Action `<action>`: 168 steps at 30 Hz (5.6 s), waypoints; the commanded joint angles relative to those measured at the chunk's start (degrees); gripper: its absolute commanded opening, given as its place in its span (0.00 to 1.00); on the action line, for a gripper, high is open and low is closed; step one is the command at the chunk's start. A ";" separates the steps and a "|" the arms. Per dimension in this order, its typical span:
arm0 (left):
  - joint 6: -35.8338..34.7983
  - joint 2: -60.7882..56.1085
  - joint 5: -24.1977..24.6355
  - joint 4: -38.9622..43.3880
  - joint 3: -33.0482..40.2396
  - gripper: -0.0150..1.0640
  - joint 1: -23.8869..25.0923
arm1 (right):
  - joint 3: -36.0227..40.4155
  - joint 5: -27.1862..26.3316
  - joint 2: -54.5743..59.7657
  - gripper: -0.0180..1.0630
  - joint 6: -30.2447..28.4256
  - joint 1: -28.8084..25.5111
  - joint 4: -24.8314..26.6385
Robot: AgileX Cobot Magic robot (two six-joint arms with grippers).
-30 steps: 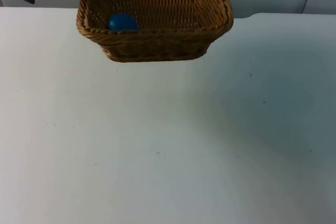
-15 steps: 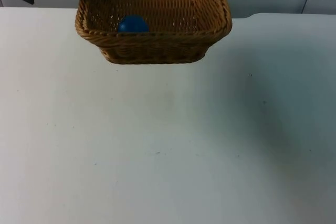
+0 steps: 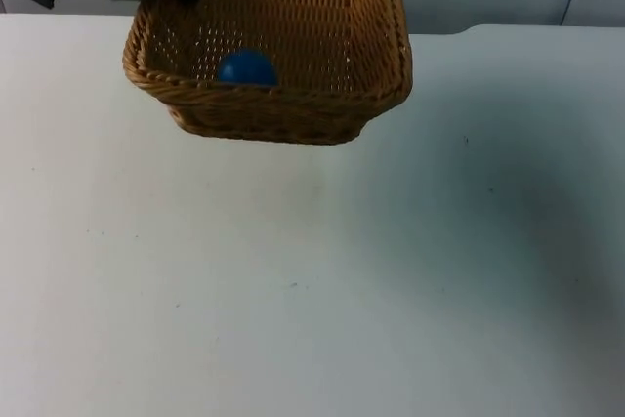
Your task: Pick up the basket with the left hand and place the ball into the basket with the right hand.
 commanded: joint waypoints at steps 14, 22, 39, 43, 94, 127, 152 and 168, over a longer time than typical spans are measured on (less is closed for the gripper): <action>0.30 -0.49 -7.90 -2.28 9.20 0.01 -3.82 | 9.28 -4.62 -14.08 0.95 6.72 -0.30 -5.84; 21.84 1.20 -10.74 -25.97 19.18 0.01 -3.82 | 9.28 -5.29 -13.86 0.95 6.72 -0.30 -5.67; 46.76 3.99 -12.62 -46.31 22.16 0.01 -5.87 | 9.28 -4.84 -13.86 0.95 6.82 -0.30 -6.68; 49.20 3.99 -11.65 -47.39 22.16 0.01 -5.87 | 9.28 -4.84 -13.86 0.95 7.80 -0.30 -8.13; 44.54 4.35 -17.63 -45.86 22.27 0.95 -5.87 | 9.28 -5.75 -13.86 0.95 9.27 -0.30 -8.78; -29.96 -32.38 -2.17 58.49 22.27 0.96 -5.66 | 9.16 -11.21 -13.96 0.95 12.90 -0.30 -7.75; -35.69 -88.19 17.61 64.06 40.83 0.96 -5.66 | 22.53 -0.47 -50.86 0.95 16.49 0.43 -13.54; -17.03 -110.33 23.99 47.10 51.15 0.96 -5.66 | 28.23 16.42 -78.49 0.95 12.04 3.30 -13.56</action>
